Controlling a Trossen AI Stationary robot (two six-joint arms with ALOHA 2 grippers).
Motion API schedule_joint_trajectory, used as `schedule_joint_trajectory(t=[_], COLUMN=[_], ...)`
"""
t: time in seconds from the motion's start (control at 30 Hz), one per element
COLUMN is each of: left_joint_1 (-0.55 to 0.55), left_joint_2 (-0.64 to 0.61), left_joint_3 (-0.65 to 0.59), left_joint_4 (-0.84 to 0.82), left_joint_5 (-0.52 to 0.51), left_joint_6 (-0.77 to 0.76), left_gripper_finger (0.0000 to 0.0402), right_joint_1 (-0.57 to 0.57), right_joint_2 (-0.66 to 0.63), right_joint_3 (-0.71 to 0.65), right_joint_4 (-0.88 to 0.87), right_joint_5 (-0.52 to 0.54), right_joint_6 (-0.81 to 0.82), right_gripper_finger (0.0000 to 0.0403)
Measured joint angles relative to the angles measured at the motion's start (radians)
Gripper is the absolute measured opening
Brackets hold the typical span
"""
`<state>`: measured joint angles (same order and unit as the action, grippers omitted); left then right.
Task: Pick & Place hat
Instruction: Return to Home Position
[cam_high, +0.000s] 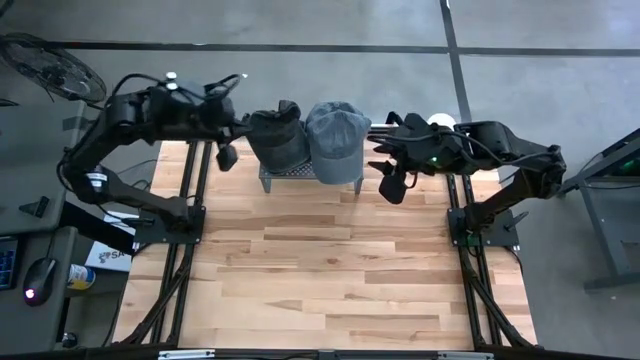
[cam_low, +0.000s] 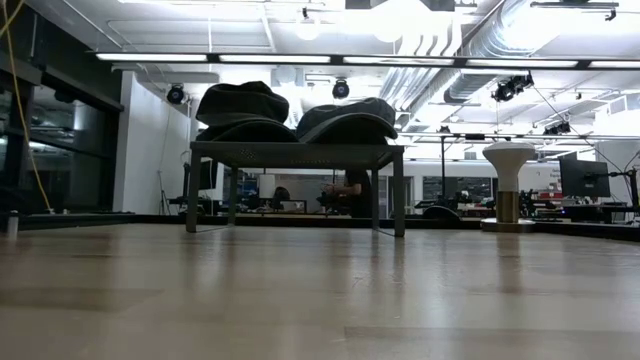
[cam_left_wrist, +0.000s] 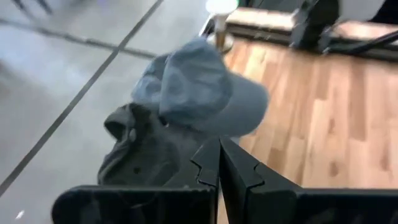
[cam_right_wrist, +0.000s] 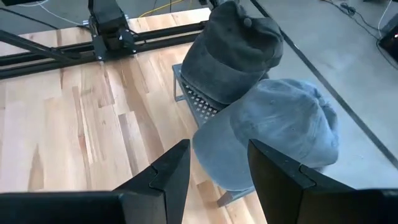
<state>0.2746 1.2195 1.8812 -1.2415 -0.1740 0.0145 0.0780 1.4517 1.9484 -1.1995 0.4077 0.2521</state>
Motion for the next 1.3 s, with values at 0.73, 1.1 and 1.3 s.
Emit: schedule_joint_trajectory(t=[0.73,1.1,1.3], left_joint_1=[-0.232,-0.23,-0.23], left_joint_2=[-0.682,-0.974,-1.033], left_joint_3=[-0.945,-1.183,-1.289], left_joint_4=[0.571,0.592,0.605], left_joint_5=[0.017,-0.004,0.021], left_joint_6=[-0.25,-0.312,-0.287], left_gripper_finger=[0.0,0.0,0.0], right_joint_1=[0.008,0.041,0.039], right_joint_2=[-0.04,-0.04,-0.04], right_joint_3=[-0.629,-0.978,-1.252], right_joint_4=[0.855,1.59,2.093], right_joint_5=[-0.232,-0.232,-0.219], right_joint_6=[0.195,0.183,0.205], right_gripper_finger=[0.0154,0.0154,0.0154])
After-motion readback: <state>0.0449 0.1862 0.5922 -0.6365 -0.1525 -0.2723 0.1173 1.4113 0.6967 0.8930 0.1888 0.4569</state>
